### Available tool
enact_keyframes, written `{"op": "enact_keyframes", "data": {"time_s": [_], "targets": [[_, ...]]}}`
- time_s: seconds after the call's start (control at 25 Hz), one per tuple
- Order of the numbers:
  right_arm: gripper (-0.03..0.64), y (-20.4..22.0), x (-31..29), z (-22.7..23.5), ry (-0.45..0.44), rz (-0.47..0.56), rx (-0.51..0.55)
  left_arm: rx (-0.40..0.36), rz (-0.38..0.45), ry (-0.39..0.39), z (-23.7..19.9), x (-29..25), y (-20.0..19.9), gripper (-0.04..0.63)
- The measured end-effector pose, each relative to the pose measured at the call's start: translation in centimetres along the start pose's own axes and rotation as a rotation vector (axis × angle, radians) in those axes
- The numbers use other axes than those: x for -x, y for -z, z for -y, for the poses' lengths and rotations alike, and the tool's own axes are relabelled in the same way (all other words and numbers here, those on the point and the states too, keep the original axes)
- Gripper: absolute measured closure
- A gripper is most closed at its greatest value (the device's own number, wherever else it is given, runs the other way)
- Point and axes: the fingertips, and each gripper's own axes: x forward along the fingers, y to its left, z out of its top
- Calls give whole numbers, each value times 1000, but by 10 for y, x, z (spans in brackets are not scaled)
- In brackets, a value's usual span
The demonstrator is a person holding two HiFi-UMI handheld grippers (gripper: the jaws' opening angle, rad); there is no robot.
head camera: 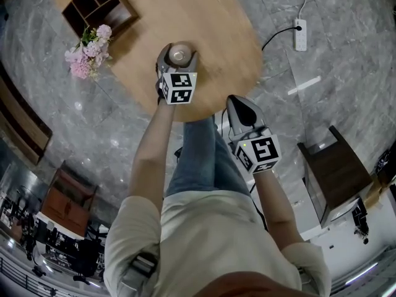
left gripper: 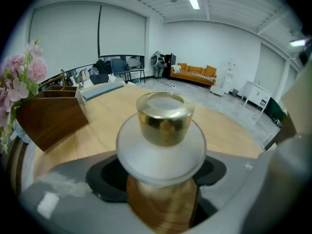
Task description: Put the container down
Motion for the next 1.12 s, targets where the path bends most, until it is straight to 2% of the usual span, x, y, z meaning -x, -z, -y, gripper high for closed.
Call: {"op": "enact_keyframes", "data": {"time_s": [0.08,0.16,0.36,0.64,0.68,0.72,0.8,0.96,1.12], "targets": [[615,-2,4,-3,2,10,4,32,8,25,2,2,-2,194],[615,-4,10,-5,3,20,11,51,25,35,4,8,-6,169],[615,-8,32,-14,4,47,35,72,52,24,11,39,-17,156],[615,-12,68,-29,-10,113,78,146,107,-4,29,106,-26,170],[615,-12,73,-32,-10,125,82,149,120,-9,33,117,-27,190],[615,-11,79,-35,-11,138,85,153,136,-19,35,130,-28,238],[615,-8,90,-43,-14,160,89,177,177,-38,39,156,-29,365],[615,3,113,-63,-30,190,113,247,222,-4,60,206,-26,474],[615,12,135,-82,-41,219,138,247,240,-6,75,252,-20,594]]}}
